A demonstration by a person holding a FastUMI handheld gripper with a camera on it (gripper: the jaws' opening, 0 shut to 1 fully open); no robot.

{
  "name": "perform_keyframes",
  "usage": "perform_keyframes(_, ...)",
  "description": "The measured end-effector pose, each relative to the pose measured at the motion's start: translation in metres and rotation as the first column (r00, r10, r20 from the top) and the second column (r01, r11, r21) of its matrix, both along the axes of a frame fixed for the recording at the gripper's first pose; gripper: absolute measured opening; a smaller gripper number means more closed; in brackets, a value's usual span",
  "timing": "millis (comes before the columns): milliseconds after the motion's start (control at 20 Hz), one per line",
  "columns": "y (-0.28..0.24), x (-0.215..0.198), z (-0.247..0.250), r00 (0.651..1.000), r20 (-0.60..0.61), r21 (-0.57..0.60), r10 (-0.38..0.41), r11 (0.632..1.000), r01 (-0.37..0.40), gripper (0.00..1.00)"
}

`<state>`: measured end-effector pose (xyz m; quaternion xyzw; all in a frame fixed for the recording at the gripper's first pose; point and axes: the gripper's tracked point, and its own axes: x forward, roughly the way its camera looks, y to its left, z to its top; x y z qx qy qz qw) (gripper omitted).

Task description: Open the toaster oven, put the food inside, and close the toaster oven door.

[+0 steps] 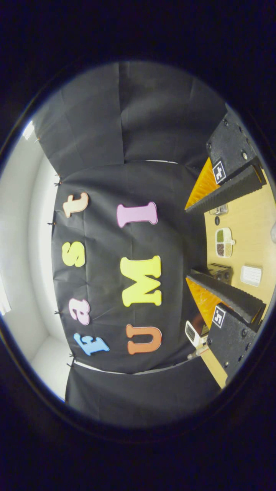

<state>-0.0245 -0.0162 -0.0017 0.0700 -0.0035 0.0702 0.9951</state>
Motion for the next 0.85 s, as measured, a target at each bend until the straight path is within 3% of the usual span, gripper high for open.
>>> perform_keyframes(850, -0.005, 0.008, -0.014, 1.0, -0.016, -0.019, -0.022, 1.0, 0.022, 1.0)
